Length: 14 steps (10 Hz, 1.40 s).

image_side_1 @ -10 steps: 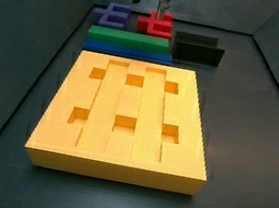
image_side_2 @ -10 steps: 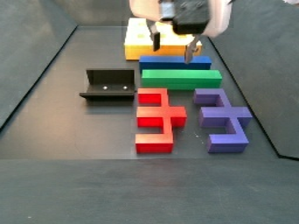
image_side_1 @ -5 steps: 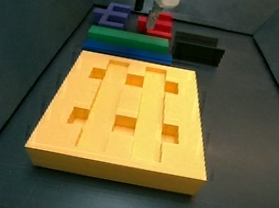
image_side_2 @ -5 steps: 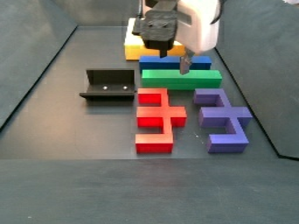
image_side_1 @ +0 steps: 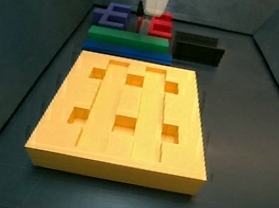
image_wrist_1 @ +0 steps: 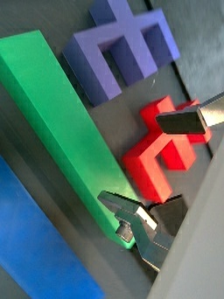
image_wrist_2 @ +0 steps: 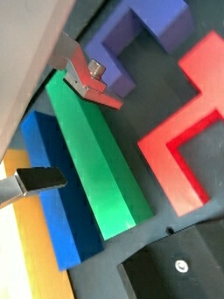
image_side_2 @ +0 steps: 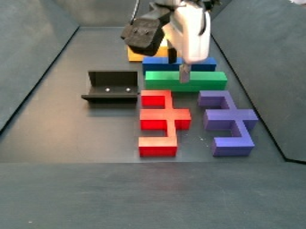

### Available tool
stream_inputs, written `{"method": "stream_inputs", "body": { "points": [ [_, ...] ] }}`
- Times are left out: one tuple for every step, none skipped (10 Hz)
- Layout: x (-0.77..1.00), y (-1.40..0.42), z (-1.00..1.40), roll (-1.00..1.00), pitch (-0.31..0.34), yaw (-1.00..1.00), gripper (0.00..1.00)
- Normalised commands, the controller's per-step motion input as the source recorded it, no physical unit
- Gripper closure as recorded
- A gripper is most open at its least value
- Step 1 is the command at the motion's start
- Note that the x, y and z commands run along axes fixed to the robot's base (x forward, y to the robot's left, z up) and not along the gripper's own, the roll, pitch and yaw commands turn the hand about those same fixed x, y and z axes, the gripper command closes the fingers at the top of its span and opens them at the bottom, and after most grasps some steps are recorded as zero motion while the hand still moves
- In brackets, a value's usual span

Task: Pick up the green object. Move up. Move to above the board. Insert the green object.
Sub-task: Pick up the green object.

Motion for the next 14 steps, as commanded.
{"method": "stream_inputs", "body": {
  "points": [
    [0.0, -0.1, -0.22, -0.22, 0.0, -0.52, 0.0],
    [-0.1, -0.09, -0.11, -0.23, -0.05, -0.39, 0.0],
    [-0.25, 0.0, 0.0, -0.14, -0.006, -0.37, 0.0],
    [-0.4, 0.03, -0.02, -0.15, -0.043, -0.29, 0.0],
    [-0.23, 0.0, -0.07, -0.18, -0.084, -0.06, 0.0],
    [-0.33, 0.0, -0.1, -0.18, -0.114, 0.0, 0.0],
    [-0.08, 0.0, -0.21, -0.19, -0.09, 0.0, 0.0],
    [0.0, 0.0, -0.35, -0.2, -0.059, 0.0, 0.0],
    [-0.12, 0.0, -0.28, -0.2, -0.109, 0.0, 0.0],
    [-0.04, 0.0, -0.24, -0.2, -0.136, 0.0, 0.0],
    [0.0, 0.0, -0.26, -0.15, -0.056, 0.0, 0.0],
    [0.0, 0.0, -0.19, -0.14, -0.044, 0.0, 0.0],
    [0.03, 0.0, -0.22, -0.15, -0.056, 0.0, 0.0],
    [0.05, 0.0, -0.22, -0.15, -0.044, 0.0, 0.0]
  ]
}}
